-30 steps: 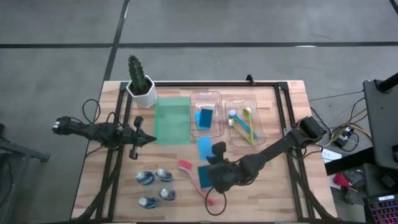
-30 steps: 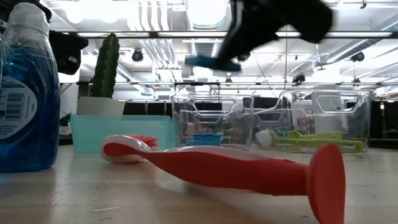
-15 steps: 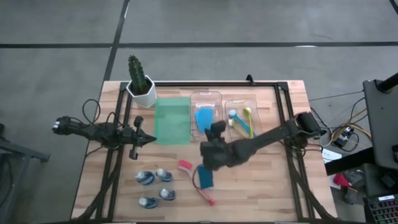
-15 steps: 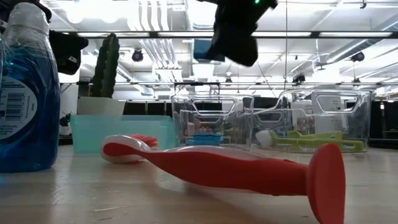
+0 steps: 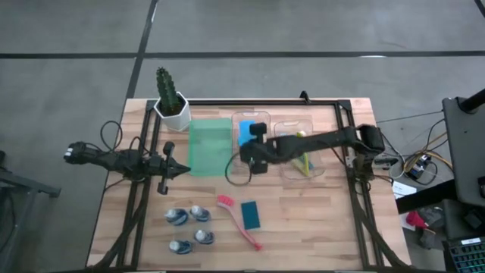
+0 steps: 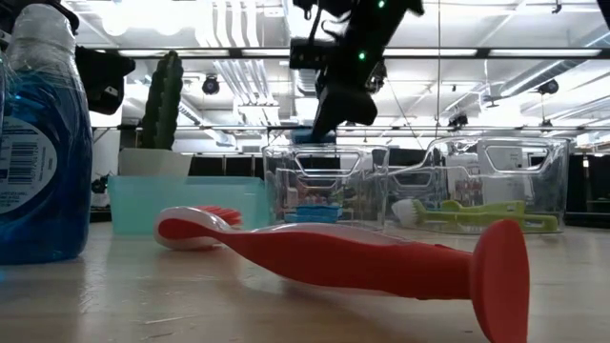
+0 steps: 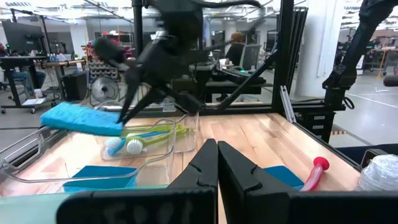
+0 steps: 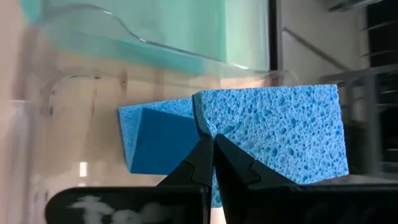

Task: Pick & Place Kitchen Sink Supplies
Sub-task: Put the blue sponge into the left transparent bin

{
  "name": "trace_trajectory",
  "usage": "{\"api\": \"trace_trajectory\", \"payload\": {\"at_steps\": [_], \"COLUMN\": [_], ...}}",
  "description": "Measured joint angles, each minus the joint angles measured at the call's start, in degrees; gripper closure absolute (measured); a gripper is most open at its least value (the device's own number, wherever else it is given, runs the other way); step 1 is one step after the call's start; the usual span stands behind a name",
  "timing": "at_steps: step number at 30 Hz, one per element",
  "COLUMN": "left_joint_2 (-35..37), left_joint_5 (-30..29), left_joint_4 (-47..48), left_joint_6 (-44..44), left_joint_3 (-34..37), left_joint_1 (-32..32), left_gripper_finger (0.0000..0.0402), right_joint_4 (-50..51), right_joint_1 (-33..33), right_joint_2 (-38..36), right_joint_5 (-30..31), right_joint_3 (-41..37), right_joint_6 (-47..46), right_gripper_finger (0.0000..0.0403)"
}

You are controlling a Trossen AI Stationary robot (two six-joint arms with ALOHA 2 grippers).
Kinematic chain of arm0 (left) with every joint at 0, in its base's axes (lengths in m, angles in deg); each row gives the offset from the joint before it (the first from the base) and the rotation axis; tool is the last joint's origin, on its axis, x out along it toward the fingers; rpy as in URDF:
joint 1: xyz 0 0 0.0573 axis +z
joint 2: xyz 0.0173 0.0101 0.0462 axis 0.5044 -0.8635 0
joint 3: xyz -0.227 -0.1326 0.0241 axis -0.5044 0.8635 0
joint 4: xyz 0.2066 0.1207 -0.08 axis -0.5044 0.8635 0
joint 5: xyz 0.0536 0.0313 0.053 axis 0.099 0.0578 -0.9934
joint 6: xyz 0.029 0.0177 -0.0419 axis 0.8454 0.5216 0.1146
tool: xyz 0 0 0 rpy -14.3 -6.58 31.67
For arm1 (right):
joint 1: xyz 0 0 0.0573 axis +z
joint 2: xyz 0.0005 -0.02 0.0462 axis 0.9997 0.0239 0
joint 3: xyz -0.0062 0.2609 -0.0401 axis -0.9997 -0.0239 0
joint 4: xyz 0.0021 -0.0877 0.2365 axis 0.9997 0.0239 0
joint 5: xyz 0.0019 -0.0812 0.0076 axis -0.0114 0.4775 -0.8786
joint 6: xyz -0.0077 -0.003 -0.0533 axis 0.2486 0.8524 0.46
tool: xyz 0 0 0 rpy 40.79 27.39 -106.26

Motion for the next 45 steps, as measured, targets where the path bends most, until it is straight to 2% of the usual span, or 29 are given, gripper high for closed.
{"api": "trace_trajectory", "payload": {"at_steps": [7, 18, 22, 45], "left_joint_2": [0.00, 0.00, 0.00, 0.00], "left_joint_5": [0.00, 0.00, -0.01, 0.00], "left_joint_4": [0.00, 0.00, 0.00, 0.00], "left_joint_6": [0.00, -0.01, -0.02, -0.02], "left_joint_3": [0.00, 0.00, 0.00, 0.00], "left_joint_1": [0.00, 0.00, 0.00, 0.00], "left_gripper_finger": [0.0399, 0.0399, 0.0399, 0.0399], "right_joint_4": [-0.42, -1.44, -5.87, -17.26], "right_joint_1": [-7.04, -10.86, -10.82, -13.30], "right_joint_2": [0.01, 0.06, 0.13, 0.19], "right_joint_5": [-13.17, -18.99, -21.21, -21.50], "right_joint_3": [0.00, -0.32, -2.10, -10.69], "right_joint_6": [-3.00, -3.89, -4.01, -3.49], "right_gripper_finger": [0.0394, 0.0394, 0.0394, 0.0394]}}
